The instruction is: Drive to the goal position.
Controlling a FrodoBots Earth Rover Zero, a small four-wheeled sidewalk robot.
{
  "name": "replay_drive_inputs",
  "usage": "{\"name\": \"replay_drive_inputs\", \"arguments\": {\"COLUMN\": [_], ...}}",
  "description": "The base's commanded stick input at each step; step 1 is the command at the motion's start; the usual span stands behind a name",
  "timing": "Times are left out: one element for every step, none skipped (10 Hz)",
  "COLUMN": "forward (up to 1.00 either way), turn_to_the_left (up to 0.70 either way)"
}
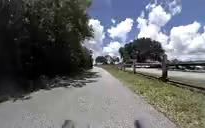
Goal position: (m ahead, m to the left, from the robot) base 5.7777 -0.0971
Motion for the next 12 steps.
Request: {"name": "replay_drive_inputs", "arguments": {"forward": [0.50,0.50,0.50,0.50,0.50,0.50,0.50,0.50,0.50,0.50,0.50,0.50], "turn_to_the_left": [0.00,0.00,0.00,0.00,0.00,0.00,0.00,0.00,0.00,0.00,0.00,0.00]}}
